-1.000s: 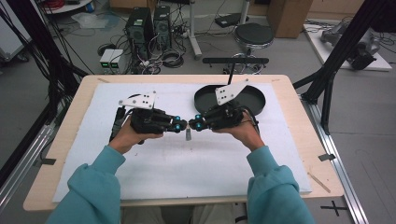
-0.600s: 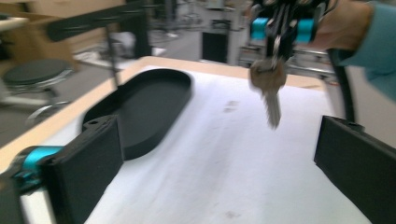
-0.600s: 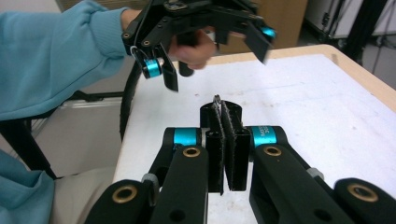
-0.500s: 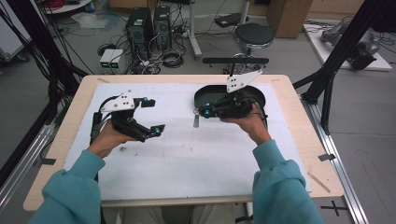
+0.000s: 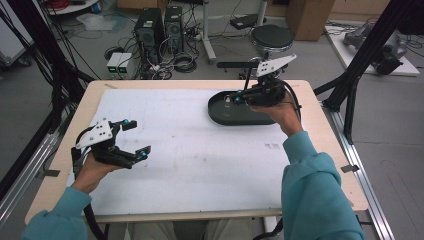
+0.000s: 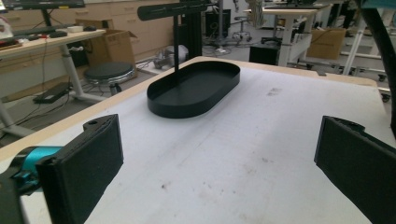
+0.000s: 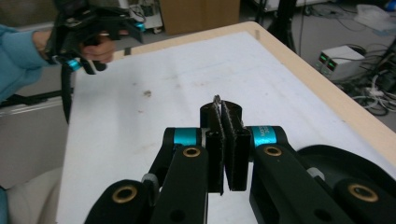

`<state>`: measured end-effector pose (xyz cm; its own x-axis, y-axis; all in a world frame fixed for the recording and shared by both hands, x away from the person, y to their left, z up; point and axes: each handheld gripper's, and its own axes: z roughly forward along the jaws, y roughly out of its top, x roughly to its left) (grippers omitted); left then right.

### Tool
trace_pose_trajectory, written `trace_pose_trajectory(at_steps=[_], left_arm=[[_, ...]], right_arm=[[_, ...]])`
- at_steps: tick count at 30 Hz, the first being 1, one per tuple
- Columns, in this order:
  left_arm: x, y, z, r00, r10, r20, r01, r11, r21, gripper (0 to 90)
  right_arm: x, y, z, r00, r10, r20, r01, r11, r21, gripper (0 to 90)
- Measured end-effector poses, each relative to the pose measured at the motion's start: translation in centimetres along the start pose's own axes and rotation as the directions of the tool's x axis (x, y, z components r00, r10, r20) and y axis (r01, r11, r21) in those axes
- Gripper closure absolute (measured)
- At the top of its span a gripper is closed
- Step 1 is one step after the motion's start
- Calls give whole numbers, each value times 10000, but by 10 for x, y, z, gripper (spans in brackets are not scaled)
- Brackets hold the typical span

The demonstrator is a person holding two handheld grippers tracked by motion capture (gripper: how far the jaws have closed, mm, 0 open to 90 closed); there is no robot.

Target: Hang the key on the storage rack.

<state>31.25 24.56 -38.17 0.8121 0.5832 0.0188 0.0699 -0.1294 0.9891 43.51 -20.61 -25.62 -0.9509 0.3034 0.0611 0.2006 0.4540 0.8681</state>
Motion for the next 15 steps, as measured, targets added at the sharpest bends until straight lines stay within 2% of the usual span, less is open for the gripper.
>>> trace_pose_trajectory(at_steps=[6, 9, 15], left_arm=[[-4, -22, -16, 9985, -292, -463, 277, 9991, -313, 17], [-7, -31, -24, 9974, -294, -664, 265, 9987, -433, 17], [-9, -46, -36, 9947, -273, -988, 218, 9982, -566, 17]], right_arm=[[-16, 4, -5, 9990, 182, 415, -199, 9990, 411, 889], [-23, 8, -7, 9975, 386, 592, -416, 9978, 509, 888], [-37, 15, -12, 9942, 403, 999, -472, 9966, 679, 888]])
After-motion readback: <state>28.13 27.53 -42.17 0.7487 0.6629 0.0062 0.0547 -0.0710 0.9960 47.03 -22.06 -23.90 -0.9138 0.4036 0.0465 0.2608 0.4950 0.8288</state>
